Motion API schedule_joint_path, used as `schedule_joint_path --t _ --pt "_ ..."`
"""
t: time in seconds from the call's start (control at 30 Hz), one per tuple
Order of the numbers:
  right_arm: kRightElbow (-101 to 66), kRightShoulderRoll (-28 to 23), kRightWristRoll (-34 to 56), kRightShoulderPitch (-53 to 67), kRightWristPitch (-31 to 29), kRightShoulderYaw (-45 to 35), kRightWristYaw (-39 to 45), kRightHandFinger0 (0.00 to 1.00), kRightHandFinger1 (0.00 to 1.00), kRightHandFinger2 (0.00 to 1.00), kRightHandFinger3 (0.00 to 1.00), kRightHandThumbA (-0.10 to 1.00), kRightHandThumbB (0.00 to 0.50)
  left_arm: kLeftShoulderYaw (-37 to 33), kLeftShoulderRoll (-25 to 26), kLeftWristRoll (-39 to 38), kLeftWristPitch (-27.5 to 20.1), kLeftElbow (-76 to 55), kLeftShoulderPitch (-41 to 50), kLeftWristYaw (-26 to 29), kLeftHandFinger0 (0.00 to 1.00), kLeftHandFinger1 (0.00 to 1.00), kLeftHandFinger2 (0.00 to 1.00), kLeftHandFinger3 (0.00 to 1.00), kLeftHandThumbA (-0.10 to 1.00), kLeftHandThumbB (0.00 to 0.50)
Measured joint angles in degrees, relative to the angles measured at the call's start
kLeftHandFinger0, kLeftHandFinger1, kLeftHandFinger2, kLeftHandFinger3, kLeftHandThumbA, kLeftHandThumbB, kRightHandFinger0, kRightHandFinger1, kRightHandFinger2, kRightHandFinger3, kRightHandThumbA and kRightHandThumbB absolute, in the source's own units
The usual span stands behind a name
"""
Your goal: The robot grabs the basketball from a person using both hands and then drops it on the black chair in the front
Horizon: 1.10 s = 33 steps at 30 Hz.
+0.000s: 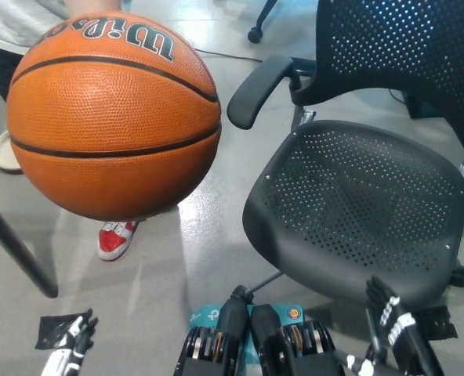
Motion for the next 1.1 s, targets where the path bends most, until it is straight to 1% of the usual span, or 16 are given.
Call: schedule_joint_path --t 0.07,0.1,0.13,0.17,0.23,0.27,0.3,0.4,0.5,0.53,0.7,0.83,0.87,0.93,1.0,1.1 --pt "-4.8 0.4 1.1 -0.2 1.1 0.1 0.0 1.00 1.00 1.00 1.00 1.00 0.314 1.5 -1.1 -1.0 -0.4 -2.1 0.0 0.0 1.00 1.00 1.00 1.00 1.00 0.191" --pt "-7.4 0.5 1.8 -0.4 1.7 0.1 0.0 1.00 1.00 1.00 1.00 1.00 0.332 2.3 -1.7 -1.5 -0.7 -3.4 0.0 0.1 1.00 1.00 1.00 1.00 1.00 0.175" --pt "-9.6 0.6 2.5 -0.7 2.7 0.2 0.0 1.00 1.00 1.00 1.00 1.00 0.324 3.0 -2.1 -2.2 -1.1 -4.8 0.0 0.2 1.00 1.00 1.00 1.00 1.00 0.178" --pt "-11.4 0.7 3.1 -1.3 3.5 0.2 0.0 1.00 1.00 1.00 1.00 1.00 0.299 3.8 -2.6 -2.8 -1.4 -6.0 -0.1 0.3 1.00 1.00 1.00 1.00 1.00 0.193" --pt "-15.2 1.3 4.3 -3.5 5.7 0.3 -0.1 1.00 1.00 1.00 1.00 1.00 0.332 5.6 -3.6 -4.6 -2.0 -9.8 -0.8 0.5 1.00 1.00 1.00 1.00 1.00 0.180" --pt "-16.3 1.8 4.8 -5.2 6.9 0.4 -0.1 1.00 1.00 1.00 1.00 1.00 0.355 6.2 -3.8 -5.6 -2.2 -11.7 -1.4 0.6 1.00 1.00 1.00 1.00 1.00 0.184" --pt "-17.1 2.3 5.2 -6.9 8.0 0.5 -0.2 1.00 1.00 1.00 1.00 1.00 0.363 6.9 -4.1 -6.3 -2.3 -13.1 -2.2 0.7 1.00 1.00 1.00 1.00 1.00 0.196" --pt "-17.7 3.8 6.5 -11.7 11.3 0.7 -0.3 1.00 1.00 1.00 1.00 1.00 0.370 8.6 -4.3 -7.7 -2.0 -16.5 -4.8 1.0 1.00 1.00 1.00 1.00 1.00 0.199" --pt "-17.0 5.0 8.7 -16.5 14.2 0.7 -0.3 1.00 1.00 1.00 1.00 1.00 0.391 9.9 -3.9 -8.8 -0.7 -18.8 -7.9 1.1 1.00 1.00 1.00 1.00 1.00 0.229" --pt "-16.2 5.6 9.8 -18.0 15.3 0.6 -0.1 1.00 1.00 1.00 1.00 1.00 0.396 10.3 -3.8 -9.1 -0.2 -19.3 -9.0 1.1 1.00 1.00 1.00 1.00 1.00 0.226" --pt "-10.4 8.4 14.4 -24.0 19.7 -0.3 0.2 1.00 1.00 1.00 1.00 1.00 0.373 11.6 -2.9 -10.2 2.9 -20.8 -13.1 1.1 1.00 1.00 1.00 1.00 1.00 0.243" --pt "-4.5 10.1 15.2 -28.5 21.3 -0.4 0.3 1.00 1.00 1.00 1.00 1.00 0.391 11.7 -1.9 -11.0 5.5 -20.9 -15.7 1.0 1.00 1.00 1.00 1.00 1.00 0.233" --pt "-3.3 10.4 15.4 -29.3 21.4 -0.5 0.4 1.00 1.00 1.00 1.00 1.00 0.415 11.7 -1.7 -11.3 6.0 -20.9 -16.2 1.0 1.00 1.00 1.00 1.00 1.00 0.226" --pt "-0.8 11.1 15.9 -31.0 22.0 -0.8 0.5 1.00 1.00 1.00 1.00 1.00 0.421 11.7 -1.5 -11.6 6.8 -20.9 -17.2 1.1 1.00 1.00 1.00 1.00 1.00 0.225" --pt "1.3 11.9 16.5 -32.4 22.4 -1.3 0.6 1.00 1.00 1.00 1.00 1.00 0.449 11.7 -1.3 -11.6 7.9 -20.9 -18.1 1.1 1.00 1.00 1.00 1.00 1.00 0.218" --pt "2.7 13.1 18.0 -33.6 23.2 -2.0 1.0 1.00 1.00 1.00 1.00 1.00 0.451 11.6 -1.1 -11.5 9.3 -21.2 -19.0 1.1 1.00 1.00 1.00 1.00 1.00 0.215"
